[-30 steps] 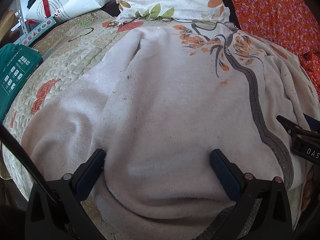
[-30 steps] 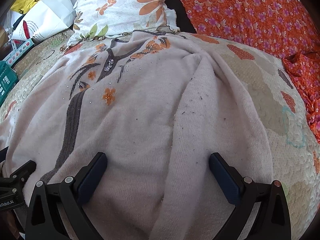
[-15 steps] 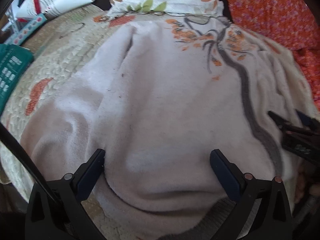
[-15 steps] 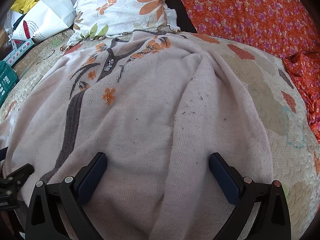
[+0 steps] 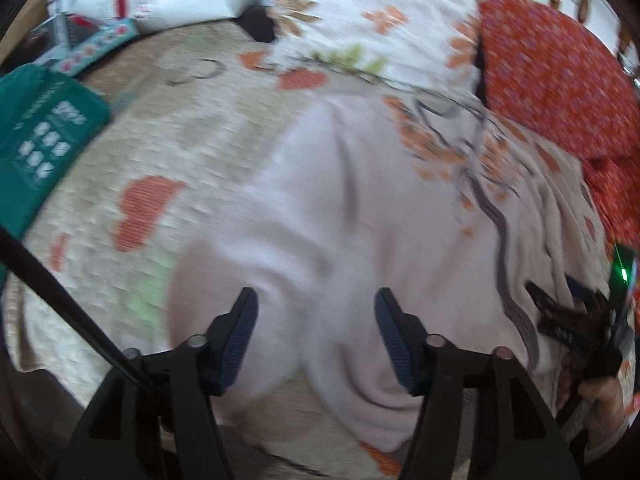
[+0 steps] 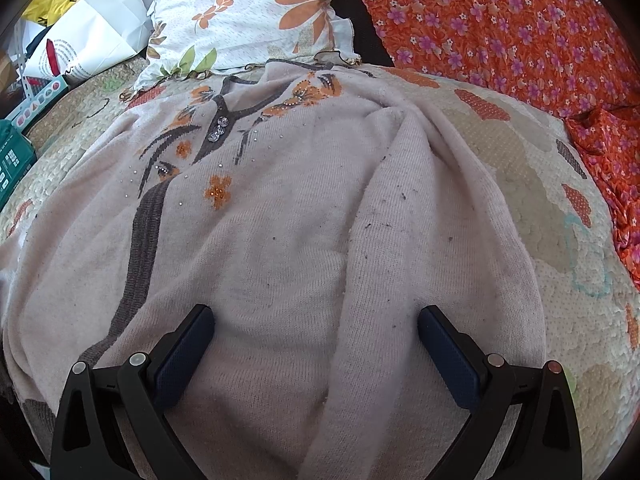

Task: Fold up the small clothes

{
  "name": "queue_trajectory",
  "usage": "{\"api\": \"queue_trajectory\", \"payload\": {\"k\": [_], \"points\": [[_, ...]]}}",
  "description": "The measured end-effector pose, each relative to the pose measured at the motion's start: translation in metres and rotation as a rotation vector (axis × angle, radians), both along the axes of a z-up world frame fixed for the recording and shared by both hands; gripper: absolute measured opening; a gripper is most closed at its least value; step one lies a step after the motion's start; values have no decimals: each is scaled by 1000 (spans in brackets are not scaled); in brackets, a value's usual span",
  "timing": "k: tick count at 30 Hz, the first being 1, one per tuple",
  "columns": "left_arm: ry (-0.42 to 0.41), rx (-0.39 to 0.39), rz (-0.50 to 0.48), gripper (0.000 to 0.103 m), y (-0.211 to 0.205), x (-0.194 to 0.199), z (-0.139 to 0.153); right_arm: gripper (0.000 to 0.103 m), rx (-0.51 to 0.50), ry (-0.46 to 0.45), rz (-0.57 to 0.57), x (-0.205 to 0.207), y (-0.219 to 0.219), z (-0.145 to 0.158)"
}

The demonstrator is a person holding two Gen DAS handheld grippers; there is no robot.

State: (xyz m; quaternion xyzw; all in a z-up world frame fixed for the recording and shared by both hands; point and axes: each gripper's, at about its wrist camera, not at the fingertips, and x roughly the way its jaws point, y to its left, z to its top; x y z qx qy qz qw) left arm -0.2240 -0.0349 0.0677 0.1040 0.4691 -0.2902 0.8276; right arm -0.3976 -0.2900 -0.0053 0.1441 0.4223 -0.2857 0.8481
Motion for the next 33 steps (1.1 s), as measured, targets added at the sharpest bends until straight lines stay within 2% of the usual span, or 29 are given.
{"api": "queue_trajectory", "payload": {"k": [1,2,6,8,9,10,12,13,14,17,18,20,22,23,25,27,29,30,31,33], "points": [[8,14,27,81,6,9,1,103,0,0,0,0,0,0],[14,28,41,85,9,15,0,103,0,0,0,0,0,0],[53,181,73,85,22,44,-24,103,-9,9,-1,1,0,1],[122,234,68,82,26,56,-44,103,-13,14,-3,1,1,2],[162,228,62,73,27,58,-52,103,-15,16,-6,1,1,3],[202,192,50,58,30,59,-57,103,-19,19,-10,1,2,3],[147,188,37,24,29,54,-48,98,-37,24,-23,-1,5,7],[139,184,24,7,28,52,-44,87,-56,16,-30,-3,8,12],[129,185,30,7,27,52,-40,81,-70,-1,-29,-5,11,20],[21,225,67,6,29,58,-23,82,-64,-129,-34,-20,10,58],[-45,242,110,6,33,69,-11,82,-55,-175,-58,-29,6,73],[-115,253,174,6,41,88,5,83,-41,-232,-101,-46,-4,92],[-234,285,295,7,51,109,26,83,-44,-240,-152,-60,-18,100],[-250,283,317,8,56,114,31,83,-55,-225,-178,-66,-24,100],[-204,178,328,9,69,112,46,83,-81,-191,-227,-76,-34,99],[-155,91,289,14,73,94,50,83,-62,-184,-248,-90,-42,97],[-82,32,199,34,69,68,43,84,-31,-181,-244,-101,-45,94],[-13,-15,125,36,64,48,35,84,-22,-170,-240,-106,-45,90],[24,-34,90,37,58,37,30,84,-17,-154,-238,-111,-45,85],[151,-60,-11,37,44,6,7,84,-6,-115,-237,-120,-41,73]]}}
